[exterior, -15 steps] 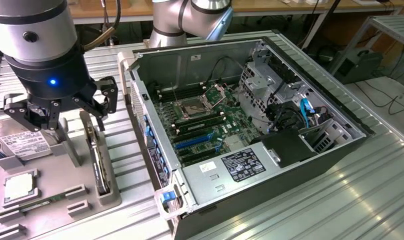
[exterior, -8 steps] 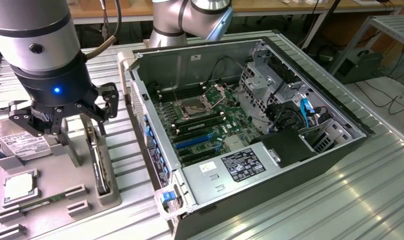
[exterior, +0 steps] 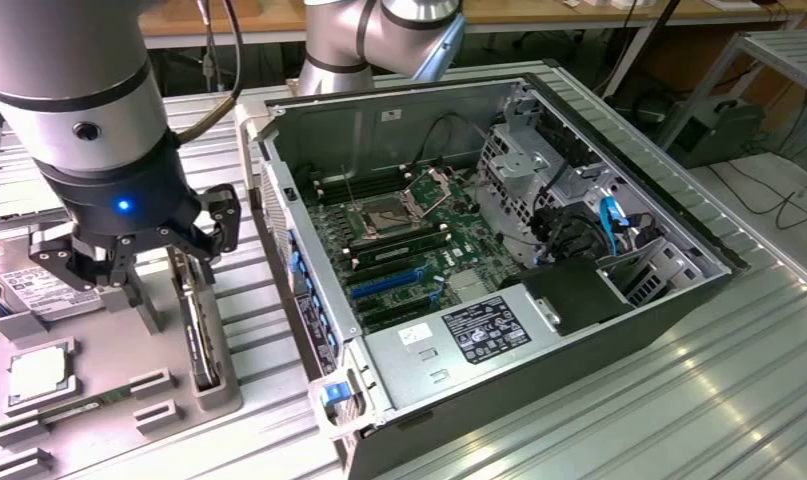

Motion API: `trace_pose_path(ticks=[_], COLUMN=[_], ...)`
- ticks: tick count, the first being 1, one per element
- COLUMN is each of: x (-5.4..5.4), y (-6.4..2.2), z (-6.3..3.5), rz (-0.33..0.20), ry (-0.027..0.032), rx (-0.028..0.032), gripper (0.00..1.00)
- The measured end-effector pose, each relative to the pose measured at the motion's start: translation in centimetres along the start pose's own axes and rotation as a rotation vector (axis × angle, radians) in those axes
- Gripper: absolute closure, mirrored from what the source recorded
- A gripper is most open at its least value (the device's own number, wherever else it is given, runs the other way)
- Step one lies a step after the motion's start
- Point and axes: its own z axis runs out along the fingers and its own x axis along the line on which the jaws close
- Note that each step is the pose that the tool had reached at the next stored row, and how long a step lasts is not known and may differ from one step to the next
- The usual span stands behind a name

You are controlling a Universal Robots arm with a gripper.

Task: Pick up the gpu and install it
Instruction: 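Pick up the gpu and move the gpu toward the slot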

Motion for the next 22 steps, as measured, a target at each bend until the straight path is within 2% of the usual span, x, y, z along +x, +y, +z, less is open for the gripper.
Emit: trace_pose_path(ticks=[12,22], x=[0.0,0.0], y=[-0.12,-0.21], z=[2.73,4.57], rz=[-0.015,-0.020], ry=[0.0007,0.0010], rx=[-0.0003,-0.0001], gripper=[0.34,0.34])
